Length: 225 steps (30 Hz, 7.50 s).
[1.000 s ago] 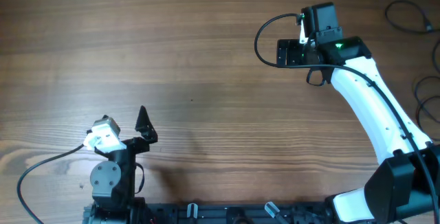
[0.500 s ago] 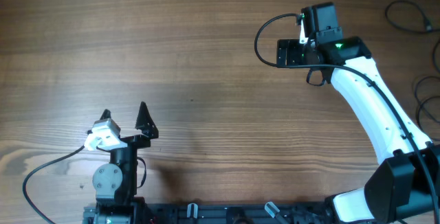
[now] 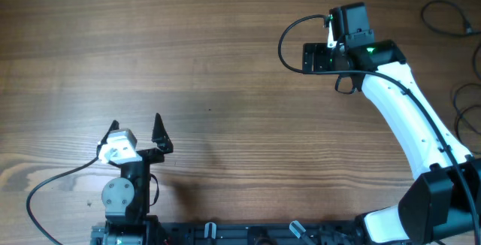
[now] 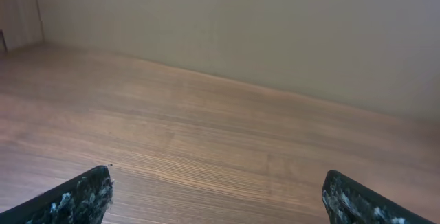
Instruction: Untangle cables
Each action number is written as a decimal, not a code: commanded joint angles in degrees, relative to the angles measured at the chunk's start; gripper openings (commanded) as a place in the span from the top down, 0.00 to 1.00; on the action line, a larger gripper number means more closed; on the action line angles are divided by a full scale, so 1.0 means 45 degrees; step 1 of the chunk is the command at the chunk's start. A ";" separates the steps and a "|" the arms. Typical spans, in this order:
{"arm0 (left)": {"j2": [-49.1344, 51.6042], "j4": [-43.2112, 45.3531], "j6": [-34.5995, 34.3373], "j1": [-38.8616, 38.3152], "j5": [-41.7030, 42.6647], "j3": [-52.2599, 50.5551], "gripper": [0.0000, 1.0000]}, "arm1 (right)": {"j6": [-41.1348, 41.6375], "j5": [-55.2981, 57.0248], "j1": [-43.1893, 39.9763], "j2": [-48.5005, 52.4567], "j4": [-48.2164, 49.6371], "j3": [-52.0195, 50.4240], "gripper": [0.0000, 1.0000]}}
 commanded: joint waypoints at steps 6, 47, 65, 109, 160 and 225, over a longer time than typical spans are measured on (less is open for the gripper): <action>-0.0136 0.0000 0.2618 0.0107 -0.0034 -0.0087 0.00 | 0.0044 -0.0078 0.0063 0.0155 0.0024 -0.0136 0.00; -0.0121 0.0044 0.2613 0.0107 -0.0024 -0.0083 0.00 | -0.1365 0.0845 -0.0515 -0.4328 0.5829 -0.5066 0.00; -0.0121 0.0044 0.2608 0.0107 -0.0024 -0.0083 0.00 | -0.0942 -0.0743 -0.2016 -1.5616 1.0030 -1.4362 0.00; -0.0121 0.0044 0.2608 0.0107 -0.0024 -0.0087 0.00 | -0.1948 -0.1909 -0.3444 -2.0759 0.9515 -1.6844 0.00; -0.0121 0.0044 0.2613 0.0107 -0.0024 -0.0083 0.00 | -0.2958 -0.1933 -0.3444 -2.0754 0.9520 -1.6844 0.00; -0.0121 0.0044 0.2608 0.0107 -0.0024 -0.0087 0.00 | -0.2953 -0.1933 -0.3444 -2.0754 0.9520 -1.6844 0.00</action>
